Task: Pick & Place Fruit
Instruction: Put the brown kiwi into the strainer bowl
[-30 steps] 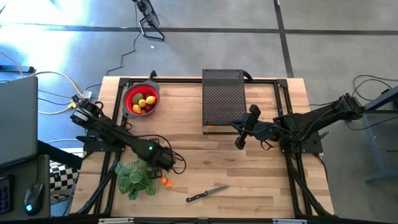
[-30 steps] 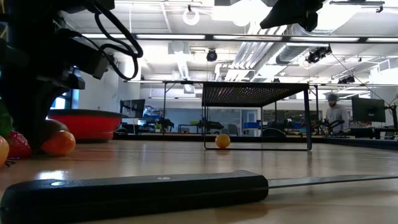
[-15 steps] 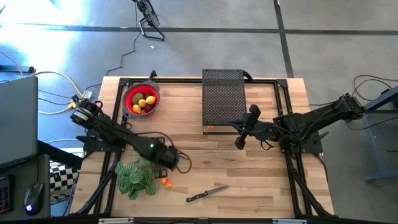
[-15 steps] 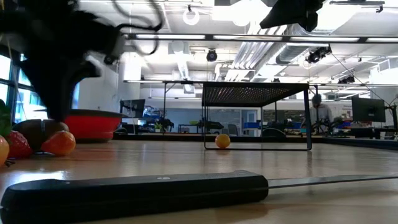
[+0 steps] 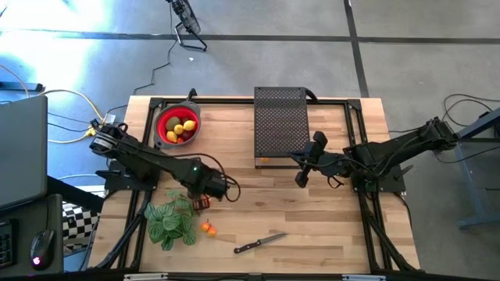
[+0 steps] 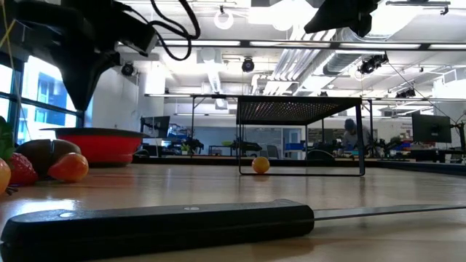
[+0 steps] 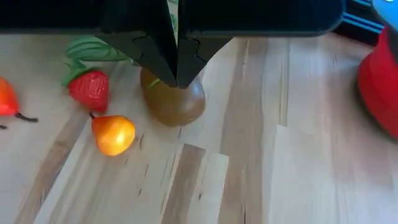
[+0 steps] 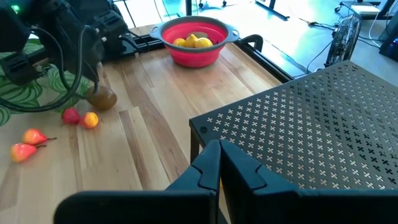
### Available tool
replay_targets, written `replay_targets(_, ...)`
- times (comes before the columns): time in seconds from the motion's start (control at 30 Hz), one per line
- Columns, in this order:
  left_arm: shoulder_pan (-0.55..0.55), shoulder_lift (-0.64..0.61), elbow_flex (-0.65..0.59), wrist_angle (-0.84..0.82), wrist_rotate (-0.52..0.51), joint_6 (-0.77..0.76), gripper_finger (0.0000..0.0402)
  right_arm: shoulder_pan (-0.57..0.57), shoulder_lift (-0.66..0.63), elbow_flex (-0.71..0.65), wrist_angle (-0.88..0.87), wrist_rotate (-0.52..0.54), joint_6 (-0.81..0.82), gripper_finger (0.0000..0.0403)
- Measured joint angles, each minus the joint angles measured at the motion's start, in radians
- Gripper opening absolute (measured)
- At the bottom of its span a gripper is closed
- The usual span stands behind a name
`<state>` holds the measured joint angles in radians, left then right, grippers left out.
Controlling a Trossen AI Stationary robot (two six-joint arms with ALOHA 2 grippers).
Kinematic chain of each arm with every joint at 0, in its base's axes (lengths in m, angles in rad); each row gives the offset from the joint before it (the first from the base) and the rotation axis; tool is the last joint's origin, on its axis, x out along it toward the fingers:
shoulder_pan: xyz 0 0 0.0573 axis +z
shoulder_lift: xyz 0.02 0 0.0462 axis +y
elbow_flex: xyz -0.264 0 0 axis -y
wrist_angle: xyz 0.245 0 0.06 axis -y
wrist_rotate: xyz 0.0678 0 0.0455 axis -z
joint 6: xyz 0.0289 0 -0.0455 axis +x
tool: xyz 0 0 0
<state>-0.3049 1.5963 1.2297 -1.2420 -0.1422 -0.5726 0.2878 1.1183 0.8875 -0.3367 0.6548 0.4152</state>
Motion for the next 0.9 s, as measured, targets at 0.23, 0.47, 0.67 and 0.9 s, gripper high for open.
replay_targets(0.23,0.018,0.0,0.0,-0.023,-0.026,-0.113,0.0017,0.0,0.0,0.0,-0.001,0.0,0.0,0.0003)
replay_targets(0.47,0.052,0.0,0.0,-0.068,0.034,-0.198,0.0128,0.0,0.0,0.0,-0.004,0.0,-0.001,0.0003)
replay_targets(0.67,0.056,0.0,0.0,-0.068,0.057,-0.2,0.0263,0.0,0.0,0.0,-0.007,0.0,-0.001,0.0003)
replay_targets(0.9,0.056,0.0,0.0,-0.073,0.057,-0.263,0.0367,0.0,0.0,0.0,-0.012,0.0,-0.001,0.0003)
